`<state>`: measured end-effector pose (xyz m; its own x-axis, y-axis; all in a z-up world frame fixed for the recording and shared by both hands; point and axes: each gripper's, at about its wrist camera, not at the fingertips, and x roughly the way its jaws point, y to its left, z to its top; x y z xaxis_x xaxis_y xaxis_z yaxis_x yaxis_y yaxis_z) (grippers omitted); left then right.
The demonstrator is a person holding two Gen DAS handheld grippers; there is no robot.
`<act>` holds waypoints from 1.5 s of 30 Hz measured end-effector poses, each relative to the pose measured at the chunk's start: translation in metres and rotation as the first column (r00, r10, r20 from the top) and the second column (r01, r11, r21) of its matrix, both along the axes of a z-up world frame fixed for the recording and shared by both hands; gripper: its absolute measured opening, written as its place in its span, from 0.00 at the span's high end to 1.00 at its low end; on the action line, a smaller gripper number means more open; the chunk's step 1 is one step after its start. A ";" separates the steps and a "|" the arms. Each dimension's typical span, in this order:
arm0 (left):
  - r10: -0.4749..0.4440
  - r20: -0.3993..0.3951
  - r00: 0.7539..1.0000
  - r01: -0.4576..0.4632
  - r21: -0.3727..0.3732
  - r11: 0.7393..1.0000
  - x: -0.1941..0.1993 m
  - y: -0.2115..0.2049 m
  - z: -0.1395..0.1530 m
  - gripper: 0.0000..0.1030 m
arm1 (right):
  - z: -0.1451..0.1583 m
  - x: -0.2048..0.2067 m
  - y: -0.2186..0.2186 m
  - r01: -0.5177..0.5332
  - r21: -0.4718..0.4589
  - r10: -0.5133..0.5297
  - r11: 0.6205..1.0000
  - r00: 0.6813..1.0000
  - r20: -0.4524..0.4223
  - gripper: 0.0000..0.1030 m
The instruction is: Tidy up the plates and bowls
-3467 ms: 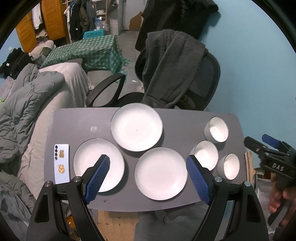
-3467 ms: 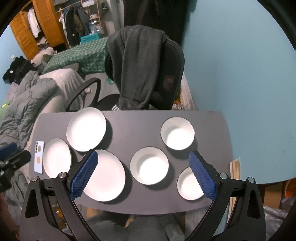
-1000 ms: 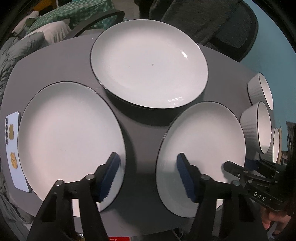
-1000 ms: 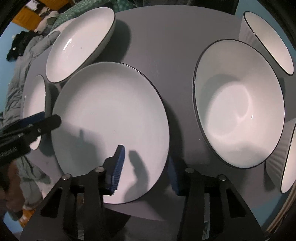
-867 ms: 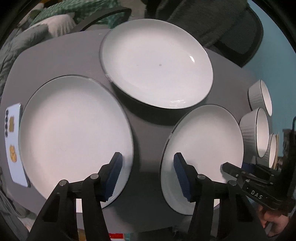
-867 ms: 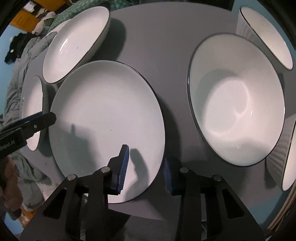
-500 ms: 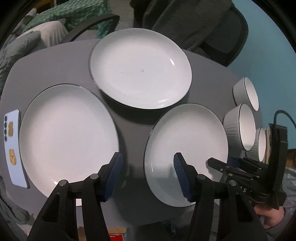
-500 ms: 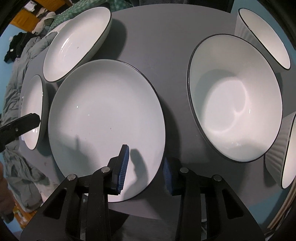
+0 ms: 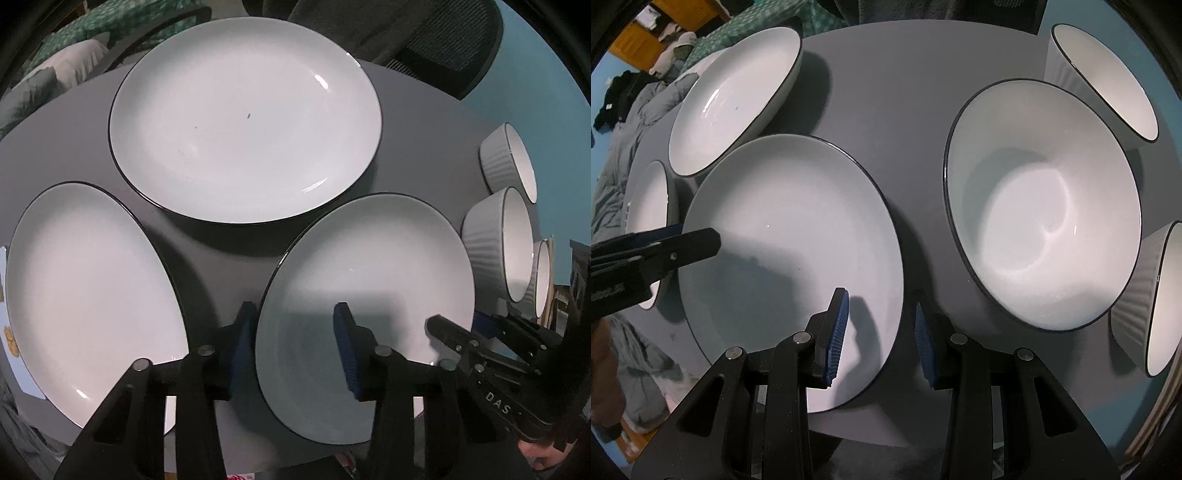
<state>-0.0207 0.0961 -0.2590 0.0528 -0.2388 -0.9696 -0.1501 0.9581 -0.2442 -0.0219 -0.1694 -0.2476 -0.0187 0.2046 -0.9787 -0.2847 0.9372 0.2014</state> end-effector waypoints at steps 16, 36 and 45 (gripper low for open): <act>0.003 -0.038 0.999 -0.003 -0.008 1.000 -0.017 0.018 -0.012 0.65 | -0.010 0.005 0.007 0.002 0.026 0.000 1.000 0.997 -0.074 0.65; 0.002 -0.062 0.998 -0.002 -0.006 1.000 -0.084 0.040 -0.006 0.77 | -0.024 0.011 0.034 -0.089 0.082 0.101 0.993 0.984 -0.147 0.81; 0.072 -0.044 0.996 -0.075 -0.055 0.996 -0.079 0.084 -0.001 0.82 | -0.030 0.019 0.022 -0.074 0.108 0.089 0.991 0.985 -0.148 0.85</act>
